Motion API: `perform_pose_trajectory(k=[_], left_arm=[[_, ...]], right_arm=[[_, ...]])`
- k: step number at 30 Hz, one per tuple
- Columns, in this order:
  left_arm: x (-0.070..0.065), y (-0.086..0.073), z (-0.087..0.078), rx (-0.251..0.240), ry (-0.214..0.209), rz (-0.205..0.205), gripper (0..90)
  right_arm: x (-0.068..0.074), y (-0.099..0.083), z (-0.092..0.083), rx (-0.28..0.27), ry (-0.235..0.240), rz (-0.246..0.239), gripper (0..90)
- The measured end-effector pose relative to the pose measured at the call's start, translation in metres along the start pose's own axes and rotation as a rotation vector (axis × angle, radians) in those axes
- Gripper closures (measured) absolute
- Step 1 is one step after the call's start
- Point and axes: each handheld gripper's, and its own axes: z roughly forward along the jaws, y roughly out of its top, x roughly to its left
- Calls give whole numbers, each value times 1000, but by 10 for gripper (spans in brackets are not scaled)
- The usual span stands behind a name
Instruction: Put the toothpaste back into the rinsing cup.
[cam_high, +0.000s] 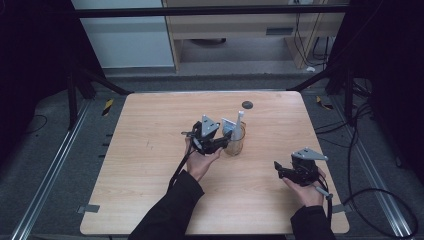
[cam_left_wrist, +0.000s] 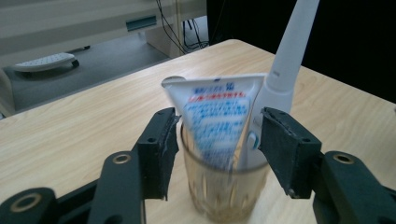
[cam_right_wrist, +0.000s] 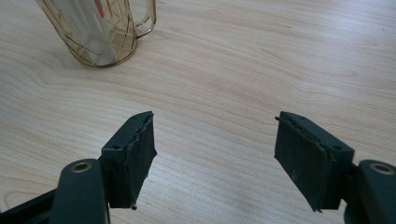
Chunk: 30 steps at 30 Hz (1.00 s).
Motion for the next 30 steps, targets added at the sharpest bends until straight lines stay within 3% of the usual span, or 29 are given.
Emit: perform_pose_trajectory(k=[1,7,11,12,13,15,16,20,25,30], left_arm=[[3,-4,-11,13,-8,-7,440],[16,-20,-35,73,-20,-14,391],[32,-44,-64,131,3,-9,365],[32,-44,-64,131,3,-9,358],[40,-56,-76,149,20,-13,347],[44,-61,-82,159,28,-13,333],[51,-72,-93,174,44,-30,323],[65,-91,-112,181,80,-72,307],[79,-110,-127,209,125,-119,291],[89,-126,-137,255,177,-118,276]], right_arm=[[0,0,0,-1,-3,-5,286],[1,-1,-1,2,-9,-8,280],[-1,-3,-1,8,-11,0,270],[-2,-4,-1,9,-10,3,266],[-3,-4,-1,9,-16,0,263],[-3,-4,-2,8,-17,6,258],[-4,-5,-2,8,-18,14,249],[-5,-7,-2,14,-24,13,234],[-5,-8,-1,23,-27,21,215],[-6,-9,-1,29,-30,21,202]])
